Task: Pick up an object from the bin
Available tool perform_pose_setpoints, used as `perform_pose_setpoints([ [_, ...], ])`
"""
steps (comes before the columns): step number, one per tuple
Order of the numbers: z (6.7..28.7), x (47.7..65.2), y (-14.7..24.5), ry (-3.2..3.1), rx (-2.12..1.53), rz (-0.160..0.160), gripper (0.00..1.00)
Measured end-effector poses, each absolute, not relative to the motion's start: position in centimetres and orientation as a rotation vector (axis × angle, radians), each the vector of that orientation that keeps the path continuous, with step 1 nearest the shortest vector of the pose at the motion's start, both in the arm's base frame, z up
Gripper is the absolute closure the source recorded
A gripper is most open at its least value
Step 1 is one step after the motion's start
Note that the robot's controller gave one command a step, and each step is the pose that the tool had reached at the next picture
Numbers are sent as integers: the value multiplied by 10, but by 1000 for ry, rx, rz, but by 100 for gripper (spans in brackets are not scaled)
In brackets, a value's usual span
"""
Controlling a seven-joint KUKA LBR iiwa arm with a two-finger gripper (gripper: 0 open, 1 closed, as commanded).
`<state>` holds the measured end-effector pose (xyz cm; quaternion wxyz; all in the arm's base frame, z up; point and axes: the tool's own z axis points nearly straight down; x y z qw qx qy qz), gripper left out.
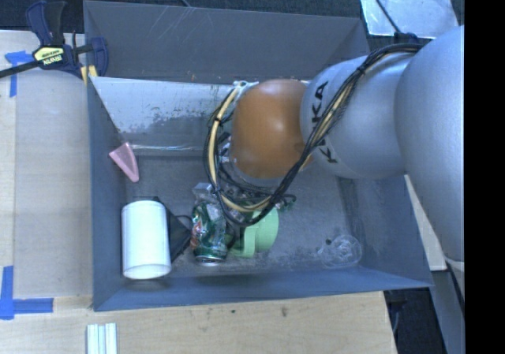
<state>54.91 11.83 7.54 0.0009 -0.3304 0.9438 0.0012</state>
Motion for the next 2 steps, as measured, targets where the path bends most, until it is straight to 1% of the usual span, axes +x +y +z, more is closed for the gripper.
perform_pose_setpoints([
  [1, 79, 556, 89, 2946, -1044, 0, 100],
  [2, 81, 547, 82, 2957, -1049, 0, 100],
])
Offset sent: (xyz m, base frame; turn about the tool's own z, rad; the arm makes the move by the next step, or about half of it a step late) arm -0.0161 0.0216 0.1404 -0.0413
